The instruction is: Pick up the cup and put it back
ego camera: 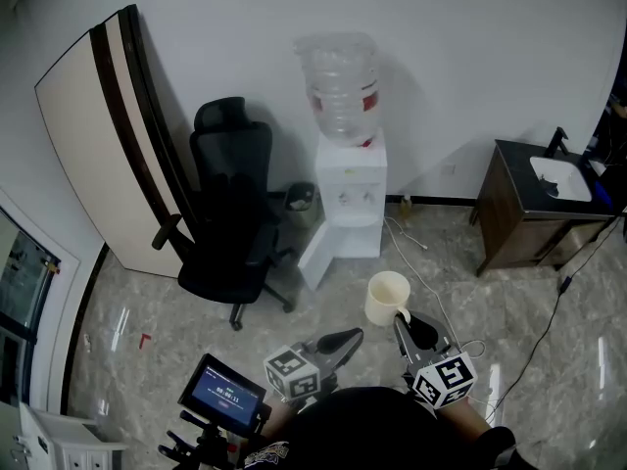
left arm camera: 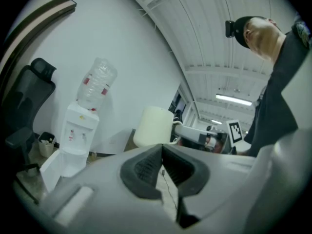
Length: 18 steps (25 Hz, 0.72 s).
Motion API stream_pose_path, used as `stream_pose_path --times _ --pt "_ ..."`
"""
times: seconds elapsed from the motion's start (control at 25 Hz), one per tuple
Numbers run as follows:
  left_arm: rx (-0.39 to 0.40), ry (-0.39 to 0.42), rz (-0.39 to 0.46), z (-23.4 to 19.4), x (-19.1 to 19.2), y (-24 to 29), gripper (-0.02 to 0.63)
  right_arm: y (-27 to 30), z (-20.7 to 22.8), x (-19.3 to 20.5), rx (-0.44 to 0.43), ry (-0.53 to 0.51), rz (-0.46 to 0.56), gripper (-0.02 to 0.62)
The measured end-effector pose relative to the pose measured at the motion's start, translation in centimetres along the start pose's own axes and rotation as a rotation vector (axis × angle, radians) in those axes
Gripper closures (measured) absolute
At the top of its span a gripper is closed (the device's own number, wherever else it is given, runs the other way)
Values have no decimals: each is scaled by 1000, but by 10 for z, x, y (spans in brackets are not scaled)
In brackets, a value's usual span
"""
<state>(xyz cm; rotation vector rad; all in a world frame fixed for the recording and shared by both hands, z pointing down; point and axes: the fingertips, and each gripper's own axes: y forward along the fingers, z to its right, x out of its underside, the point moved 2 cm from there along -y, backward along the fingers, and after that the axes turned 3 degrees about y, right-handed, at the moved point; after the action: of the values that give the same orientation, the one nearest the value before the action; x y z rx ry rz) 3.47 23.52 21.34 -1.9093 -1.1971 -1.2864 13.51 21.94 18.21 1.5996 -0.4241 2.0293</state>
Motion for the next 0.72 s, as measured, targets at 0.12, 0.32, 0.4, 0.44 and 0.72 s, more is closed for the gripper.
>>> stream_pose_path --times 0.12,0.32,0.4,0.44,0.72 --pt "0 -15 2 2 3 2 601 -5 1 0 3 3 -1 548" --pt "10 -30 6 8 8 7 601 -14 5 2 12 2 -7 548" --pt "17 -27 3 10 10 10 601 -17 6 0 17 -2 -1 548" --pt "19 -25 1 11 11 11 601 -19 8 -2 22 -4 3 548" --pt "8 -52 -18 24 21 40 601 -48 39 -7 70 22 0 549"
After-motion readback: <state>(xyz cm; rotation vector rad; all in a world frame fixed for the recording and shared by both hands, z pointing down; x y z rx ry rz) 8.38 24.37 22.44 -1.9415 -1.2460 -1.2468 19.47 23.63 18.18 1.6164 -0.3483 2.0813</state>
